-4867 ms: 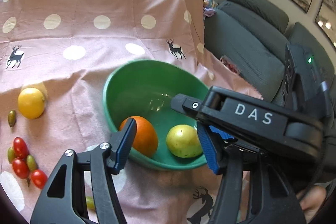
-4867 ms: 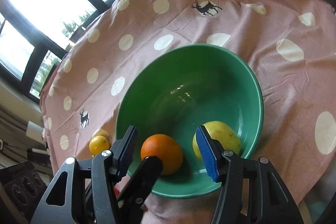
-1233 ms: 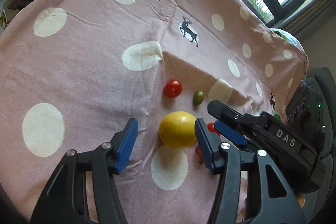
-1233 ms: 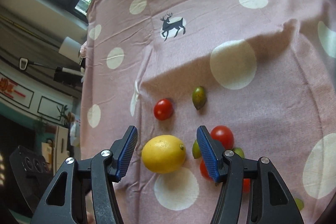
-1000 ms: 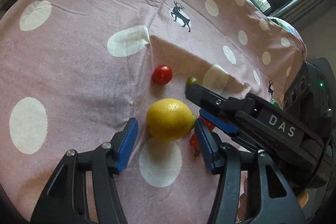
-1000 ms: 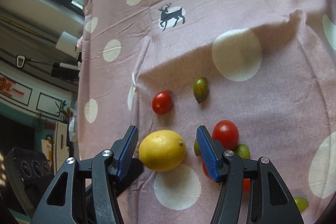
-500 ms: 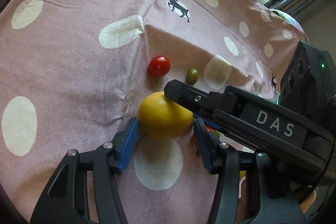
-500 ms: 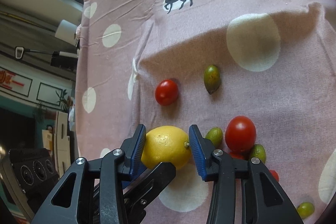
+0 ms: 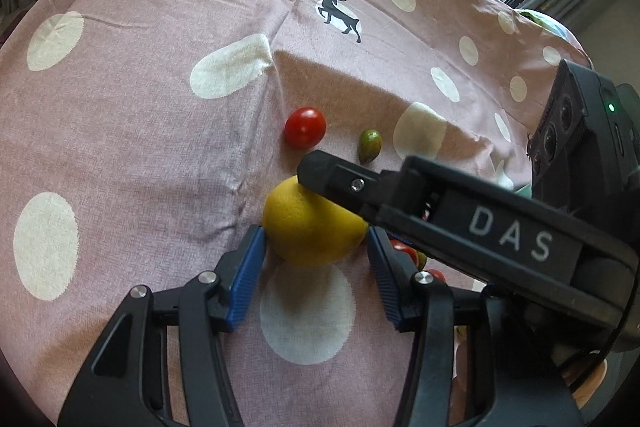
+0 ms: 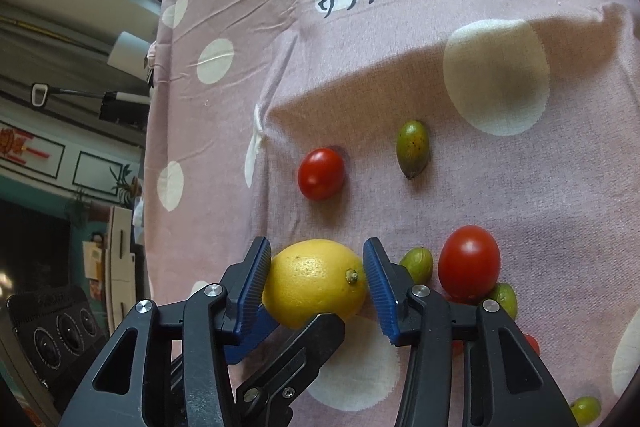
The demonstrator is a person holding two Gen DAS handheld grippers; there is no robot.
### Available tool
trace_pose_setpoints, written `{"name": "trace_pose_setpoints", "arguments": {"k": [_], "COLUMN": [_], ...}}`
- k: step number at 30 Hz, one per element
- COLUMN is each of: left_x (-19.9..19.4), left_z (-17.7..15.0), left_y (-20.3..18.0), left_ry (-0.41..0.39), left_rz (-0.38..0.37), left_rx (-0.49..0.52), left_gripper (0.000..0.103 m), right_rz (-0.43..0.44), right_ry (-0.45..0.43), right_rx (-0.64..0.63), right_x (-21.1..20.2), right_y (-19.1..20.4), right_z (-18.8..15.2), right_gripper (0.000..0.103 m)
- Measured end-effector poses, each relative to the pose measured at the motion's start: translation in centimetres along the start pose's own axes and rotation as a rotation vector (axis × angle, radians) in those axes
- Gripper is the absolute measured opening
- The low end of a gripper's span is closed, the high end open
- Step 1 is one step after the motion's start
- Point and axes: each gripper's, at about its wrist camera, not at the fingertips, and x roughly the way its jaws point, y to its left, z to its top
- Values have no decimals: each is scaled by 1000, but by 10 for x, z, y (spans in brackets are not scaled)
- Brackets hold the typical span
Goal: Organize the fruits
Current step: 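Lift the lemon in the right tool off the cloth, then carry the lemon in the right tool over the green bowl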
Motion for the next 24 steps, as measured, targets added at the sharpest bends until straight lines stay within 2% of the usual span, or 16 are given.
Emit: {"name": "trace_pose_setpoints", "arguments": {"k": [5, 24], "left_x": [-11, -64], "left_z": [-2, -23], "left_y": [-11, -80], "left_ry": [-57, -273], "left_rz": [15, -131], "left_rx": [44, 244], "left_gripper": [51, 51], "right_rz": [19, 14], "right_ry": [-34, -352], "right_rx": [-16, -69], "right_x": [-12, -120], "right_y": [4, 12], "right_z": [-4, -26], "right_gripper": [52, 52]}}
